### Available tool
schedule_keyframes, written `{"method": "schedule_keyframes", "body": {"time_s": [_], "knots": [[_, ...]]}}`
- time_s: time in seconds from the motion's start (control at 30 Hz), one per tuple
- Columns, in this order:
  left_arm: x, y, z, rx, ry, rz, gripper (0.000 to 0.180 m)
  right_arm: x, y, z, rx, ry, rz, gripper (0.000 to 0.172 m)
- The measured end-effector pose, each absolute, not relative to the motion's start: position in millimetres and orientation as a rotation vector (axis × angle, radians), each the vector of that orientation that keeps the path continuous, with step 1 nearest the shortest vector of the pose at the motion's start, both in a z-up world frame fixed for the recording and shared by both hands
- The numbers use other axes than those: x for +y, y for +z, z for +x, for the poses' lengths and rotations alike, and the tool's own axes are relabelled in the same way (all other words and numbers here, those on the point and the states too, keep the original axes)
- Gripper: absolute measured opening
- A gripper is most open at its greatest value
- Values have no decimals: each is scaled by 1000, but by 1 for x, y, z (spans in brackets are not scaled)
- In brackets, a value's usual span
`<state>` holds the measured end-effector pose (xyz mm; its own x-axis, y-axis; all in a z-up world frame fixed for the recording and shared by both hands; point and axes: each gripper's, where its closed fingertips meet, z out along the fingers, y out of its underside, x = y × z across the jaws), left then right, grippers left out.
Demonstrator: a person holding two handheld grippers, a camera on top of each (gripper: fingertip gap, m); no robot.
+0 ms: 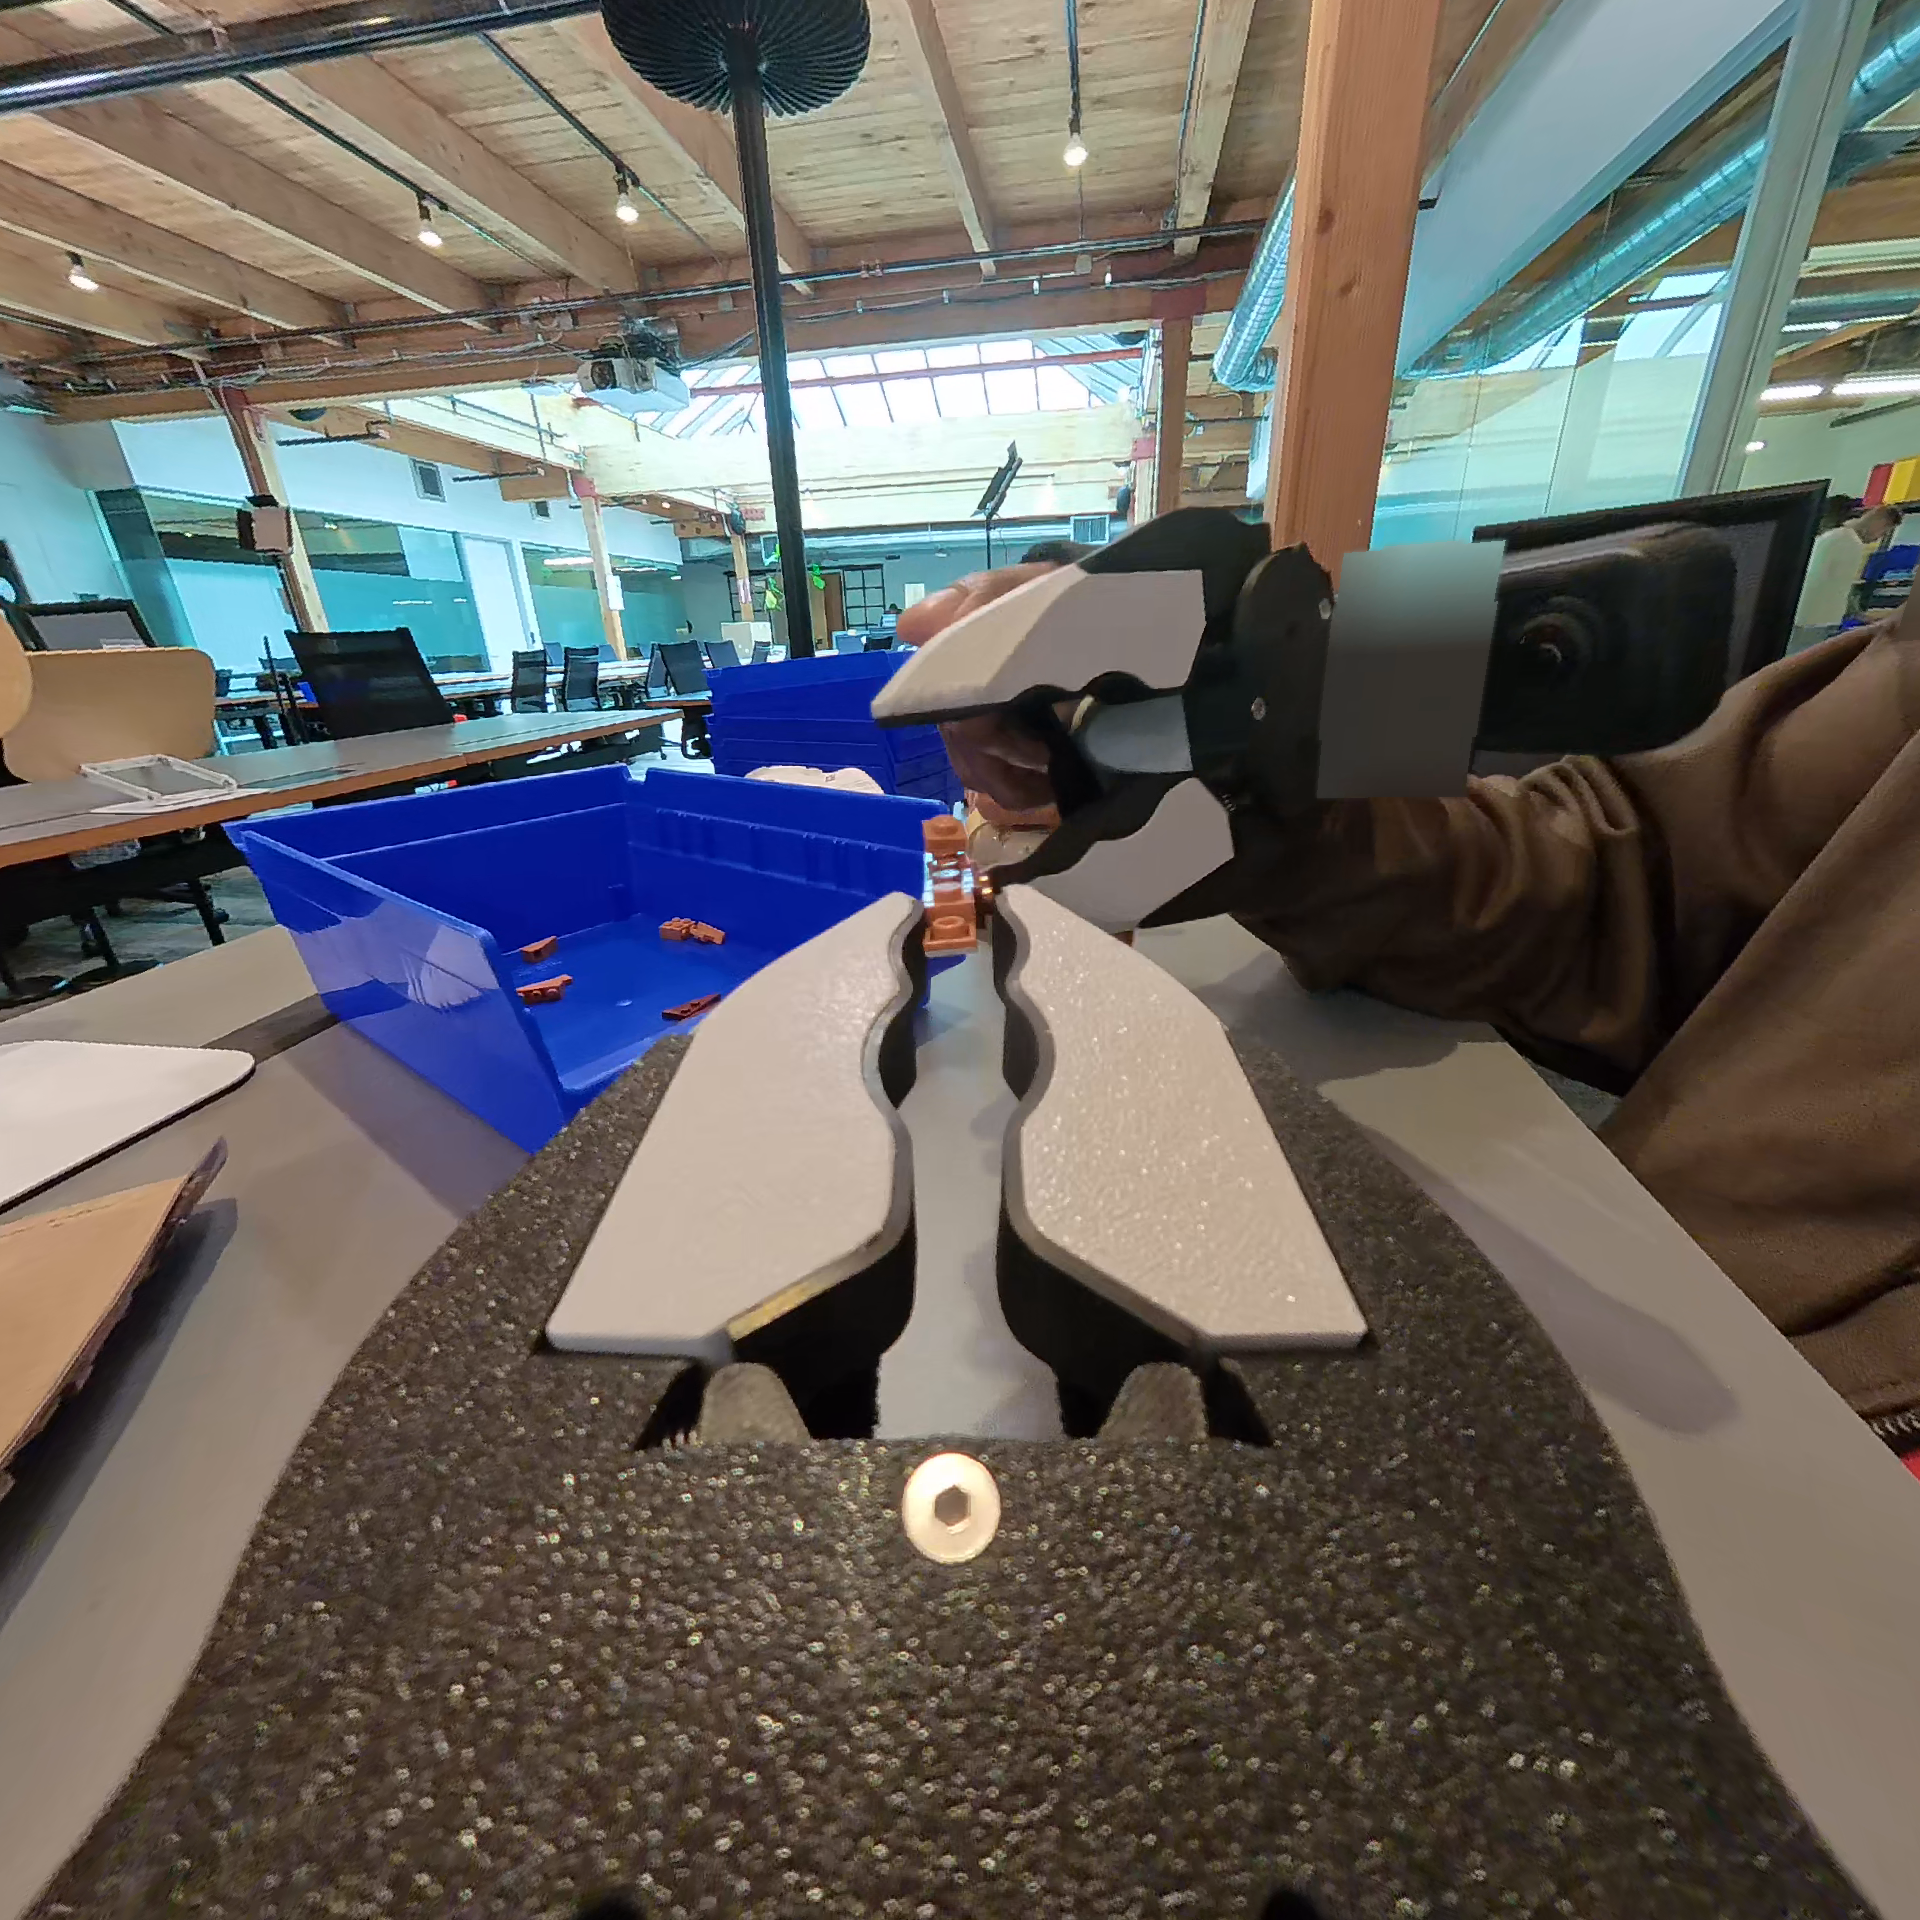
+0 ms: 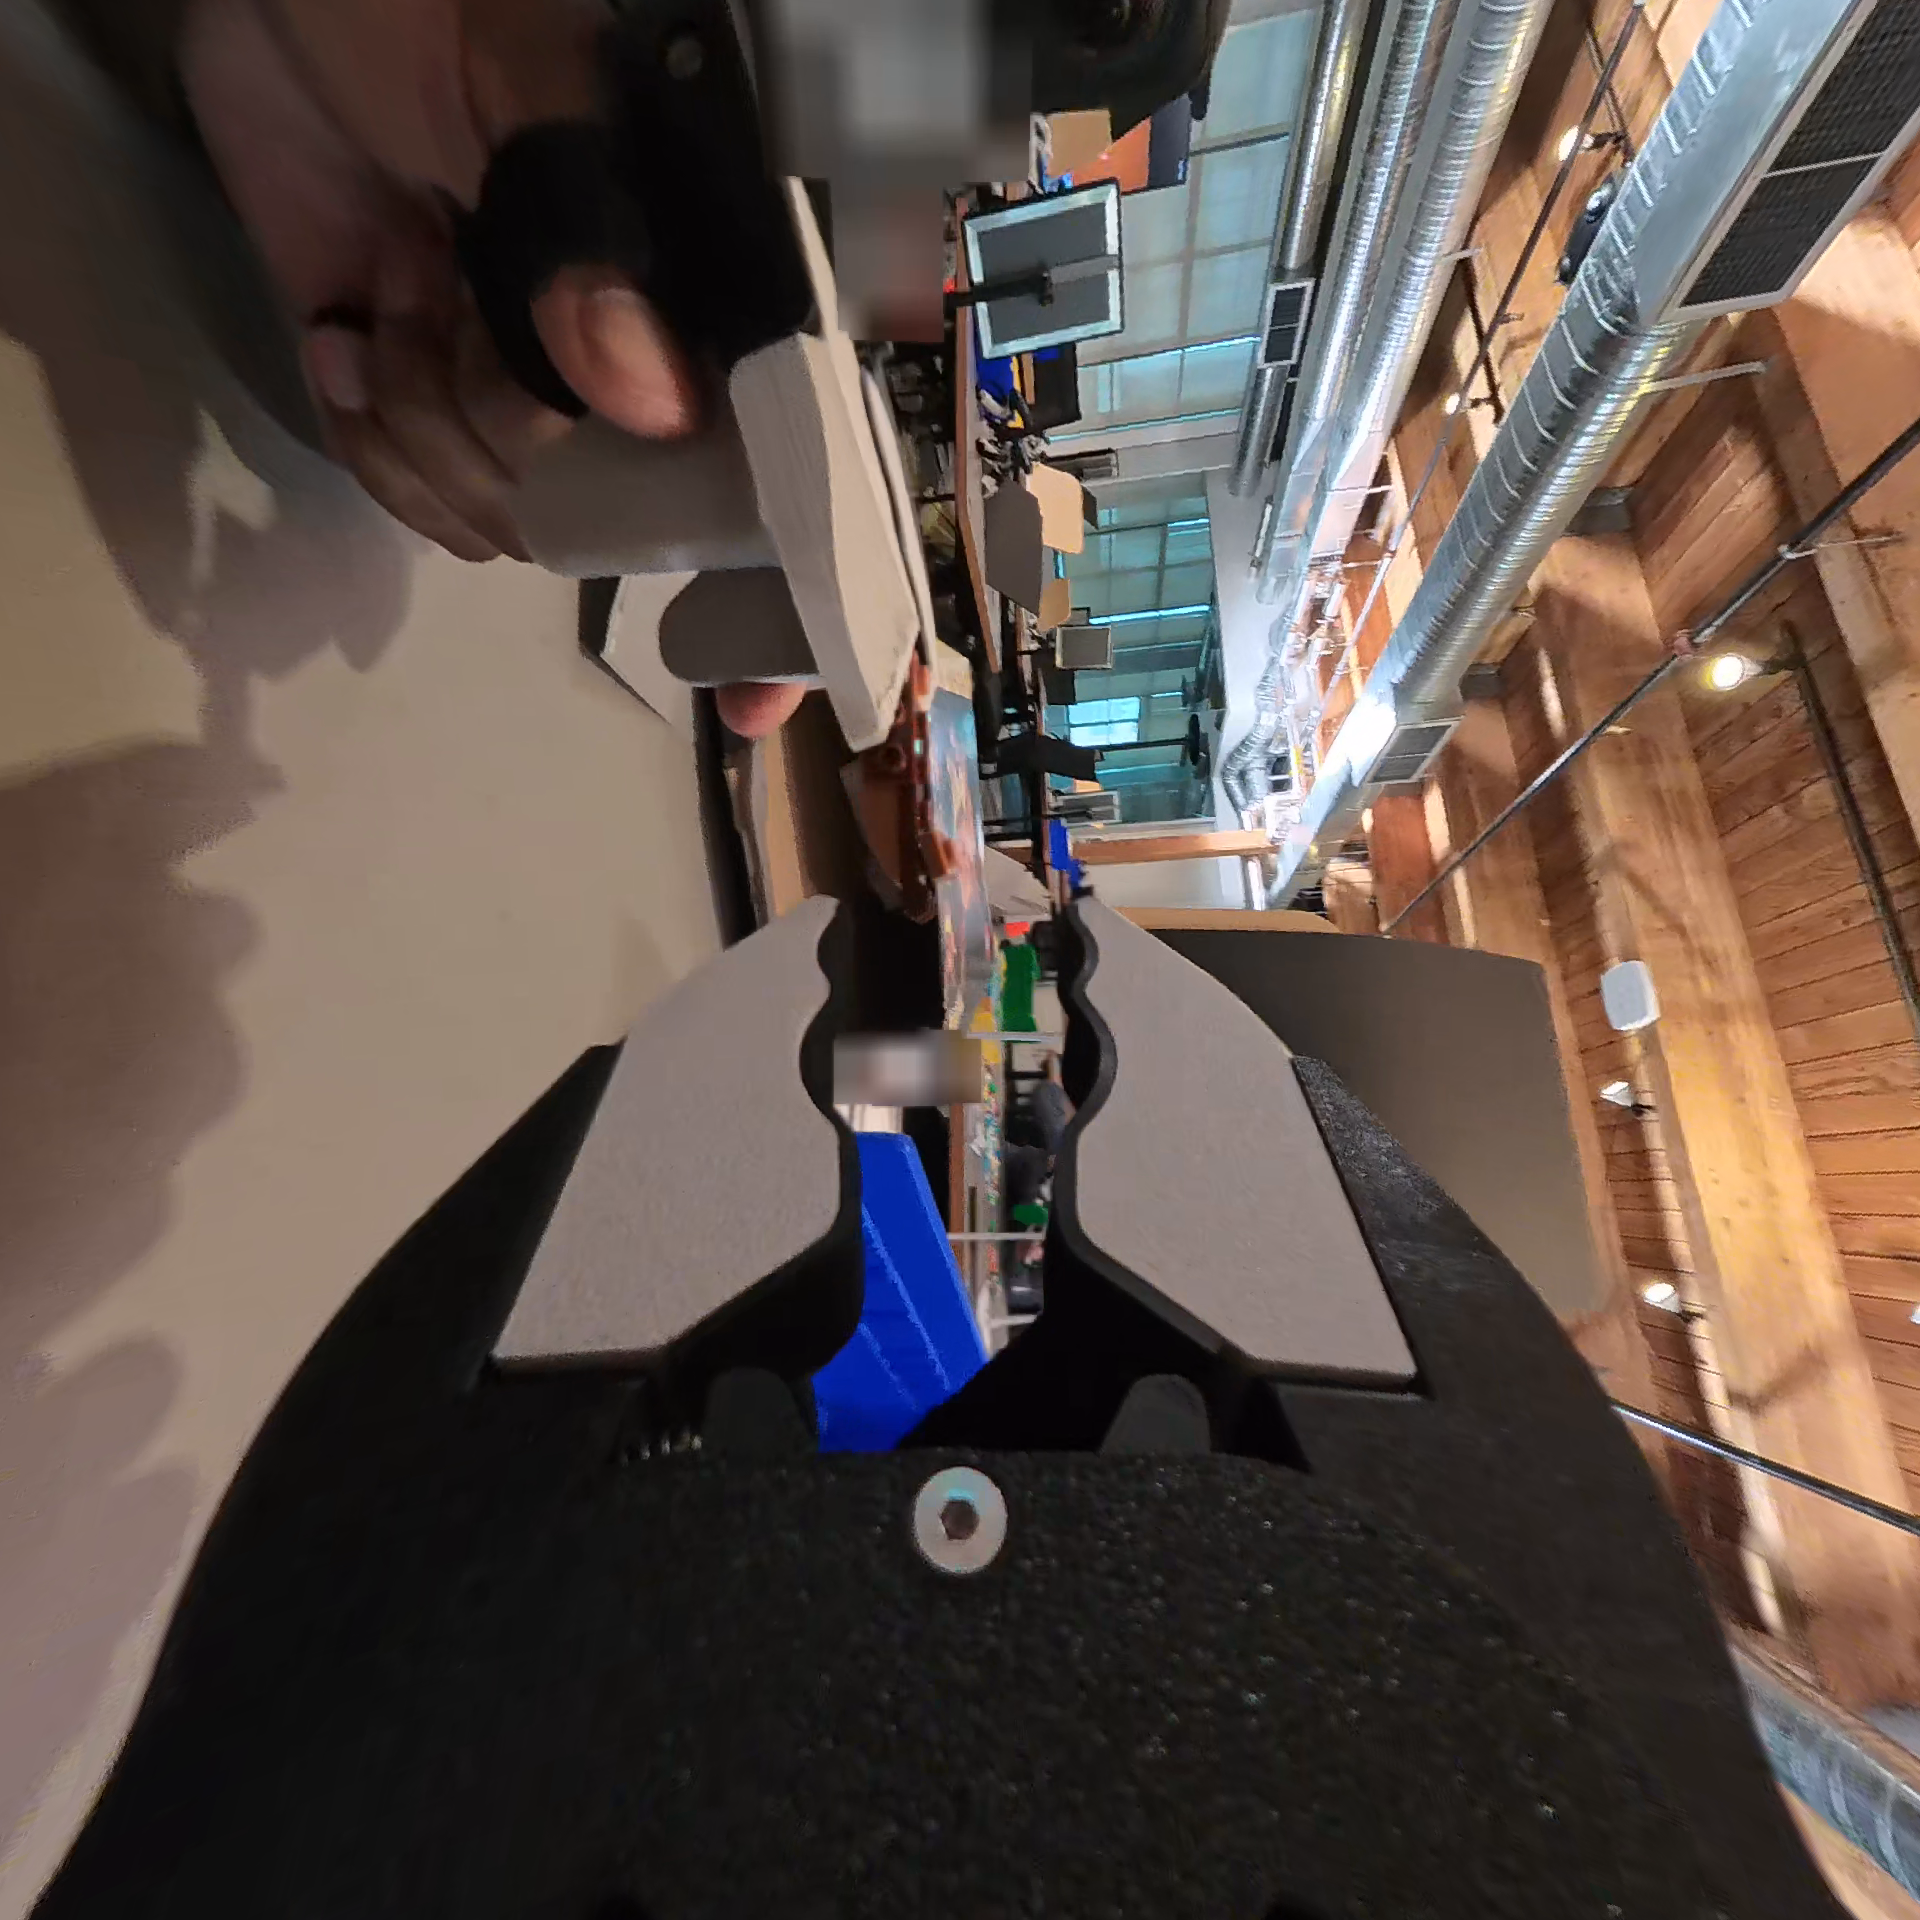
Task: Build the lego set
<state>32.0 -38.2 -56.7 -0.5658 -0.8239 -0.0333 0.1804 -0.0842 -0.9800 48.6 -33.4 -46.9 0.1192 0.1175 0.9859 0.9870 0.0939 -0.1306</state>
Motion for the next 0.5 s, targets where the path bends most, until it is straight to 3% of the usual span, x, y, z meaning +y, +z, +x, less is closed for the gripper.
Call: {"method": "schedule_keyframes", "body": {"time_s": [0.5], "knots": [[-43, -57, 31, 1476, -1743, -711, 11, -24, -55, 43, -1276, -1075, -1240, 14]]}}
